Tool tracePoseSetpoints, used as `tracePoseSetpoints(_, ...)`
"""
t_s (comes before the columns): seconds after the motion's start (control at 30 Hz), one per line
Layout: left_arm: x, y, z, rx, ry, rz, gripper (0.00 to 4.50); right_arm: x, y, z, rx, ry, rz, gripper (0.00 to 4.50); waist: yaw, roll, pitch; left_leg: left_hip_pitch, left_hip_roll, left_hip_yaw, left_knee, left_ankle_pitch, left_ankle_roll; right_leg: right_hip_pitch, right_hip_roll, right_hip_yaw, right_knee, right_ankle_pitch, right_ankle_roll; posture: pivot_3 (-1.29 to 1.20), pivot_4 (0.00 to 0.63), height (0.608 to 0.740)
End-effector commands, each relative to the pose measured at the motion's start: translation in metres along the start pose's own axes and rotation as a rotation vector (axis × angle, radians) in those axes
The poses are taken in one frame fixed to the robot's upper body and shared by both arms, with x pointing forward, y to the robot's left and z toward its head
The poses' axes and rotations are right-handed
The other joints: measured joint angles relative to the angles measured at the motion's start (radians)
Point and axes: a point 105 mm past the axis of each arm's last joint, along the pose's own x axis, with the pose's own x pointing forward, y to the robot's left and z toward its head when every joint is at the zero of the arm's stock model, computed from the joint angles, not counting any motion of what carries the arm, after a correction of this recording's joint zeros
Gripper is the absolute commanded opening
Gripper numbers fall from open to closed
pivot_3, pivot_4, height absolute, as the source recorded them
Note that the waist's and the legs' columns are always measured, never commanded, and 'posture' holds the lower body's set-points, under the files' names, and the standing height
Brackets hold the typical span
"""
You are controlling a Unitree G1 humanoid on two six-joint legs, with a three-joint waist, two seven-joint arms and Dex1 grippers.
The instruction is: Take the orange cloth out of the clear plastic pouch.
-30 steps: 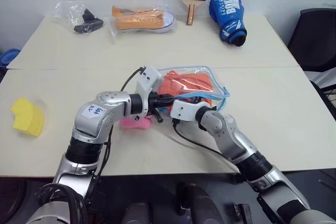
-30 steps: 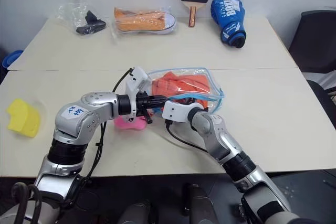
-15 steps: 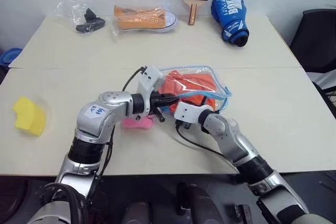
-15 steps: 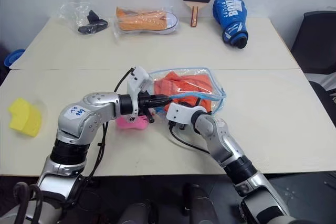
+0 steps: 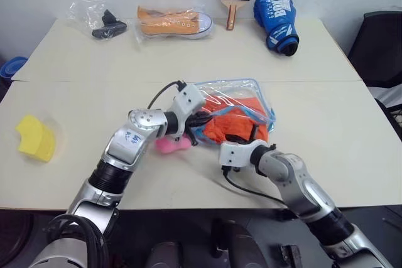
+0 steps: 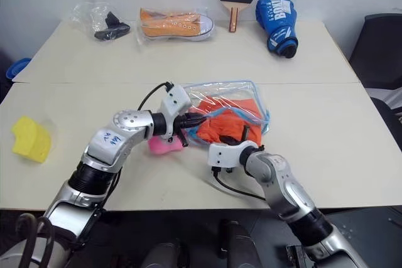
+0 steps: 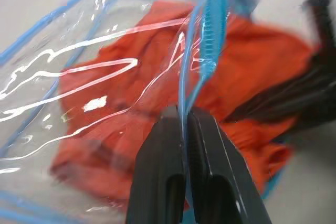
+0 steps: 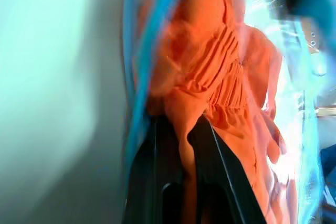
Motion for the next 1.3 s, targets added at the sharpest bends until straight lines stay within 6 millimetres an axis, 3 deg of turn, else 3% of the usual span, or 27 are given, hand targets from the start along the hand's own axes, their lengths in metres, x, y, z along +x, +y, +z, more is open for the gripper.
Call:
tracePoseSetpoints(0.03,-0.001,0.011,-0.008,0.156,0.036,0.061,0.19,-0.021,-0.004,0.000,-0.041,-0.008,0.014,0.04,0.000,0.000,0.000,0.000,0.000,0.000,0.000,0.000,0.000,0.000,0.000,0.000,0.000,0.000,0.000,0.00,0.150,0.740)
tracePoseSetpoints(0.2,0.001,0.031,-0.013,0.187,0.046,0.145,0.19,-0.055,0.003,-0.017,-0.087,-0.026,0.116,0.04,0.002,-0.001,0.000,-0.001,0.000,0.000,0.000,-0.001,0.002,0.000,0.000,-0.001,-0.001,0.000,0.001,0.00,0.150,0.740)
tracePoseSetpoints(0.3,0.001,0.044,-0.014,0.180,0.047,0.180,0.19,-0.071,0.016,-0.003,-0.070,-0.163,0.227,0.04,-0.001,-0.001,0.000,0.000,0.000,0.000,0.000,-0.001,0.003,0.001,0.001,-0.001,-0.002,0.000,0.001,0.00,0.150,0.740)
tracePoseSetpoints(0.37,-0.001,0.051,-0.014,0.183,0.046,0.198,0.19,-0.076,0.015,-0.012,-0.101,-0.142,0.234,0.04,-0.004,-0.001,0.000,0.000,0.000,0.000,-0.001,-0.001,0.004,0.001,0.001,-0.001,-0.002,0.000,0.001,0.00,0.150,0.740)
tracePoseSetpoints(0.53,-0.012,0.074,-0.019,0.206,0.078,0.260,0.19,-0.086,0.008,-0.051,-0.098,-0.065,0.244,0.04,-0.003,-0.002,0.001,0.001,0.000,0.001,-0.001,-0.001,0.004,0.001,0.001,0.000,-0.002,0.000,0.001,0.00,0.150,0.740)
tracePoseSetpoints(0.7,-0.035,0.096,-0.035,0.232,0.141,0.305,0.19,-0.109,-0.019,-0.119,-0.072,0.117,0.163,0.04,-0.002,-0.002,0.001,0.001,0.000,0.003,-0.002,-0.001,0.004,0.001,0.001,-0.001,-0.002,0.000,0.001,0.00,0.150,0.740)
tracePoseSetpoints(0.8,-0.043,0.102,-0.039,0.241,0.155,0.314,0.19,-0.125,-0.029,-0.149,-0.027,0.200,0.124,0.04,0.000,-0.003,0.001,0.001,0.000,0.003,-0.002,-0.001,0.004,0.001,0.000,-0.001,-0.002,0.000,0.001,0.00,0.150,0.740)
tracePoseSetpoints(0.9,-0.048,0.104,-0.041,0.250,0.166,0.316,0.19,-0.147,-0.032,-0.177,0.006,0.286,0.099,0.04,0.003,-0.002,0.001,0.001,0.000,0.003,-0.002,-0.001,0.004,0.001,-0.001,-0.001,-0.002,0.001,0.001,0.00,0.150,0.740)
tracePoseSetpoints(1.03,-0.049,0.104,-0.041,0.273,0.175,0.324,0.19,-0.165,-0.031,-0.194,0.084,0.341,0.059,0.04,0.001,-0.002,0.001,0.001,0.000,0.003,-0.003,-0.001,0.004,0.001,-0.001,-0.001,-0.003,0.001,0.001,0.00,0.150,0.740)
tracePoseSetpoints(1.13,-0.045,0.101,-0.038,0.249,0.152,0.311,0.19,-0.170,-0.025,-0.193,0.094,0.330,0.078,0.04,0.001,-0.002,0.001,0.001,0.000,0.003,-0.003,-0.001,0.004,0.001,-0.001,-0.001,-0.003,0.001,0.001,0.00,0.150,0.740)
tracePoseSetpoints(1.3,-0.032,0.066,-0.023,0.284,0.061,0.130,0.19,-0.155,-0.042,-0.181,0.318,0.266,-0.093,0.04,-0.004,-0.002,0.001,0.001,0.001,0.004,-0.004,0.000,0.002,0.001,-0.001,-0.001,-0.003,0.001,0.001,0.00,0.150,0.740)
